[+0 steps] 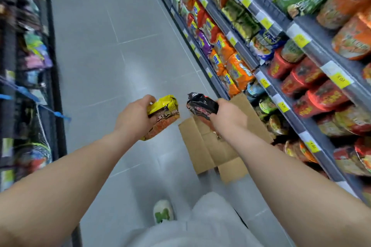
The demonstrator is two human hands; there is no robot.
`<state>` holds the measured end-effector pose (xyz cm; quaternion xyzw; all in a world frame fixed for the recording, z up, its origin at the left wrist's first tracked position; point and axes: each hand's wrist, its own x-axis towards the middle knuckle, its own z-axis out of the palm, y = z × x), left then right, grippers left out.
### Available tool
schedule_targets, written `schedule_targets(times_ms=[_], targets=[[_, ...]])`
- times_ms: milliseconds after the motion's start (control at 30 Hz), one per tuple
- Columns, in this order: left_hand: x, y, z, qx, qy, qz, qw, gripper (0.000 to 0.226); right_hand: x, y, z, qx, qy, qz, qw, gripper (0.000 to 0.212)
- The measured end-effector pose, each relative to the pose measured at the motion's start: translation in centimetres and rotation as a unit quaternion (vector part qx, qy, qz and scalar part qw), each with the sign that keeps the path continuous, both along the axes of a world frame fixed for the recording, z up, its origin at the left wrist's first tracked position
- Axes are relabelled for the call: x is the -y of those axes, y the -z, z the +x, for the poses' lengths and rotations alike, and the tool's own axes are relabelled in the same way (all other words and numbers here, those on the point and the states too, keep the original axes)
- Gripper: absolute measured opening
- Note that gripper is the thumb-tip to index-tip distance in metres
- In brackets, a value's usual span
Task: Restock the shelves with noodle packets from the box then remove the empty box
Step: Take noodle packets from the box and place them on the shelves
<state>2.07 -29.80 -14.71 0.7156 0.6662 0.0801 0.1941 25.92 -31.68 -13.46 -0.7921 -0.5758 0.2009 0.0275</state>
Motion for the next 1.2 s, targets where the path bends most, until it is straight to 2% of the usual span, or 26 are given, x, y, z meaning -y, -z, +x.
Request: schedule_targets(times_ms=[100, 267, 533, 733, 967, 1200], targets=[[-2.9, 0.0, -3.1, -0.012, 0.0, -0.005, 1.0, 0.036, -3.0, 0.2, -2.4, 0.015, -0.017, 0.005, 1.0, 0.016], [-10.8, 1.1, -5.6, -0.032, 0.008, -0.018, 0.999, 0.038, -11.2, 1.3, -5.0, 0.017, -0.044, 0.01, 0.999, 0.022], [-29.5, -0.1, -6.4, -0.013, 0.038, -0.003, 0.999, 0.034, -29.8, -1.1, -6.2, 0.039, -0.062, 0.041, 0.996, 0.021], [-42.2, -1.9, -7.0, 0.021, 0.062, 0.022, 0.998, 0.034, -40.4, -3.7, -6.4, 0.054, -0.04, 0.062, 0.996, 0.022], [-58.3, -3.5, -4.9, 0.032, 0.167, 0.052, 0.984, 0.036, -50.7, -4.9, -6.9, 0.119, 0.072, 0.141, 0.98, 0.023], [-69.9, -7.9, -0.6, 0.084, 0.358, 0.066, 0.928, 0.042, -55.5, -8.3, -7.8, 0.182, 0.267, 0.182, 0.928, 0.031]])
